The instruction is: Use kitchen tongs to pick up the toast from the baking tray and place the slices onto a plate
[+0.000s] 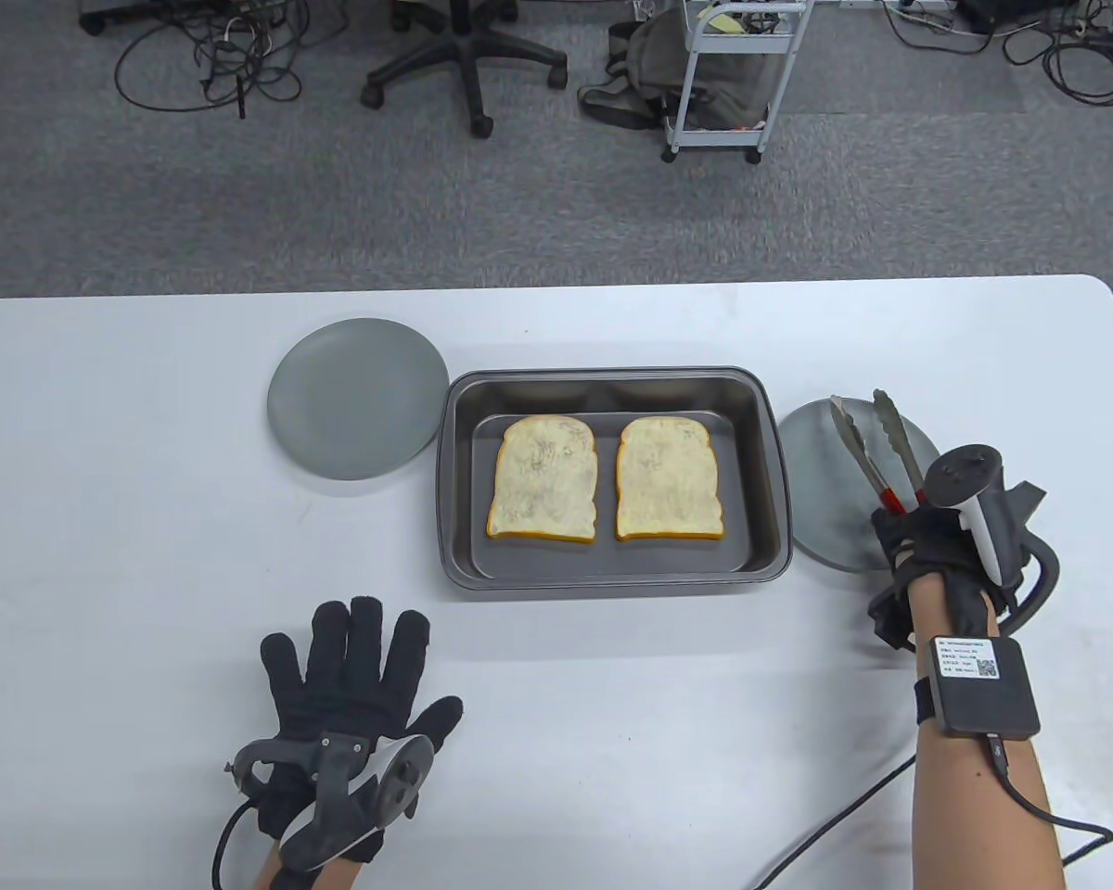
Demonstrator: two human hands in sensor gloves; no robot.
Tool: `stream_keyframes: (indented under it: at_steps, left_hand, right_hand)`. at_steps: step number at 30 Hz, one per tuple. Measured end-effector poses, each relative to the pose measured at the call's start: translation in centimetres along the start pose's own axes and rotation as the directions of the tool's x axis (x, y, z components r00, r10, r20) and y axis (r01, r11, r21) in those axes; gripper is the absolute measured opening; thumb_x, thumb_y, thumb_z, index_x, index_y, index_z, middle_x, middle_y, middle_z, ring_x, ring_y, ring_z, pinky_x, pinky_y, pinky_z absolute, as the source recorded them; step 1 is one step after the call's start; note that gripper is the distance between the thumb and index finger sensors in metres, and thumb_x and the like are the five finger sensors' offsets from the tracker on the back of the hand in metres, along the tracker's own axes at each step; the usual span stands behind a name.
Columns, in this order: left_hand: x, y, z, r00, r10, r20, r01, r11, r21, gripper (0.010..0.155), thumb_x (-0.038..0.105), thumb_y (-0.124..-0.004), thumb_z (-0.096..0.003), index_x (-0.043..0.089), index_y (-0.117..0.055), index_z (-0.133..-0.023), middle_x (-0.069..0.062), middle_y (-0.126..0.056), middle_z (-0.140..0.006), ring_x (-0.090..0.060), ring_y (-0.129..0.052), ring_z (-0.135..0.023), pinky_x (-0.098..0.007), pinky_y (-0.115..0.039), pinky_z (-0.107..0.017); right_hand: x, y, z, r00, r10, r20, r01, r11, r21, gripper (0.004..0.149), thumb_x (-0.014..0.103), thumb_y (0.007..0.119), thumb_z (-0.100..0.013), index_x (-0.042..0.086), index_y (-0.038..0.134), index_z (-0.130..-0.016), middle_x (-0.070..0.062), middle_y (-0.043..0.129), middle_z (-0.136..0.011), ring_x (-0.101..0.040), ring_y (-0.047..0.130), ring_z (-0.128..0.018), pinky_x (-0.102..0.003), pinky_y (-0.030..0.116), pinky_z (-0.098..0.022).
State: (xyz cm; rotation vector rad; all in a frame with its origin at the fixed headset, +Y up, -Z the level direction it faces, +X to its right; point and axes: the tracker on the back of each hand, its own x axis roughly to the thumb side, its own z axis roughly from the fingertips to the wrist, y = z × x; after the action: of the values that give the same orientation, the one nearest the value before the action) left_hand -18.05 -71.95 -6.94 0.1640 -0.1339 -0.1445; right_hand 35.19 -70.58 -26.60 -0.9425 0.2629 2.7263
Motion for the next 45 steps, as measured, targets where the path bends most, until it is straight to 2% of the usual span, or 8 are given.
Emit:
stream_keyframes:
  at_steps: [10,18,20,22,27,33,36,45]
  left_hand:
    - [0.0,0.2,0.1,1.0,0.009,0.002,-0.009,1.0,0.011,0.086,0.08,-0.051,-0.0414,0.036,-0.035,-0.113,-0.011,-0.04,-0.123,-0.047,-0.041,-0.113,-0.081,-0.033,-0.072]
    - [0.1,0.3,0.3,1.0,0.0,0.008,0.0,1.0,0.015,0.085,0.08,-0.052,-0.0419,0.036,-0.035,-0.113,-0.011,-0.041,-0.123,-0.046,-0.042,-0.112,-0.081,-0.034,-0.071]
    - [0.1,0.4,0.3,1.0,-0.001,0.007,0.001,1.0,0.017,0.085,0.08,-0.052,-0.0418,0.036,-0.035,-0.113,-0.011,-0.041,-0.123,-0.046,-0.042,-0.112,-0.081,-0.034,-0.071]
    - [0.1,0.4,0.4,1.0,-0.003,0.005,0.003,1.0,0.016,0.085,0.079,-0.053,-0.0419,0.036,-0.035,-0.113,-0.011,-0.041,-0.123,-0.046,-0.042,-0.112,-0.081,-0.034,-0.072]
    - [0.1,0.4,0.4,1.0,-0.004,0.012,0.004,1.0,0.016,0.085,0.079,-0.053,-0.042,0.036,-0.036,-0.112,-0.011,-0.041,-0.123,-0.046,-0.043,-0.112,-0.081,-0.035,-0.072]
    - [0.1,0.3,0.4,1.0,-0.012,0.01,0.012,1.0,0.009,0.084,0.079,-0.054,-0.0419,0.036,-0.036,-0.112,-0.011,-0.041,-0.123,-0.046,-0.043,-0.112,-0.08,-0.035,-0.072]
    - [-0.3,0.3,0.4,1.0,-0.005,-0.001,0.005,1.0,0.006,0.085,0.079,-0.054,-0.0419,0.036,-0.036,-0.112,-0.011,-0.041,-0.123,-0.045,-0.043,-0.112,-0.08,-0.035,-0.072]
    - [-0.3,0.3,0.2,1.0,-0.001,-0.019,0.001,1.0,-0.008,0.085,0.079,-0.054,-0.0419,0.036,-0.036,-0.113,-0.011,-0.041,-0.123,-0.045,-0.043,-0.112,-0.08,-0.036,-0.072]
  right_hand:
    - [0.8,-2.9,4.9,0.97,-0.117,0.211,0.128,0.991,-0.041,0.083,0.06,0.094,-0.032,0.013,0.07,-0.096,-0.014,0.077,-0.093,-0.04,0.077,-0.088,-0.069,0.061,-0.069]
    - [1.3,-2.9,10.4,0.901,-0.117,0.417,0.164,0.983,-0.078,0.086,0.061,0.097,-0.03,0.012,0.07,-0.096,-0.015,0.079,-0.092,-0.042,0.084,-0.086,-0.069,0.064,-0.068]
    - [1.2,-2.7,11.4,0.88,-0.113,0.461,0.171,0.982,-0.085,0.087,0.061,0.097,-0.028,0.011,0.072,-0.094,-0.017,0.084,-0.088,-0.041,0.097,-0.075,-0.066,0.075,-0.063]
    - [1.0,-2.3,12.4,0.862,-0.117,0.494,0.189,0.977,-0.098,0.087,0.061,0.098,-0.028,0.01,0.073,-0.094,-0.018,0.085,-0.086,-0.037,0.101,-0.068,-0.063,0.08,-0.06]
    - [0.3,-1.1,14.4,0.824,-0.115,0.555,0.216,0.969,-0.12,0.087,0.061,0.098,-0.028,0.01,0.072,-0.094,-0.019,0.085,-0.084,-0.03,0.102,-0.055,-0.058,0.083,-0.054]
    - [0.0,1.2,15.5,0.799,-0.156,0.58,0.279,0.952,-0.129,0.088,0.061,0.098,-0.028,0.009,0.072,-0.094,-0.02,0.084,-0.083,-0.031,0.101,-0.055,-0.058,0.083,-0.053]
    - [0.3,2.1,15.6,0.806,-0.085,0.586,0.199,0.971,-0.133,0.088,0.062,0.097,-0.028,0.011,0.072,-0.094,-0.019,0.085,-0.083,-0.029,0.102,-0.055,-0.057,0.084,-0.053]
    - [0.4,3.1,15.1,0.802,-0.094,0.59,0.169,0.983,-0.072,0.088,0.062,0.097,-0.028,0.01,0.072,-0.094,-0.019,0.084,-0.083,-0.03,0.101,-0.056,-0.057,0.083,-0.054]
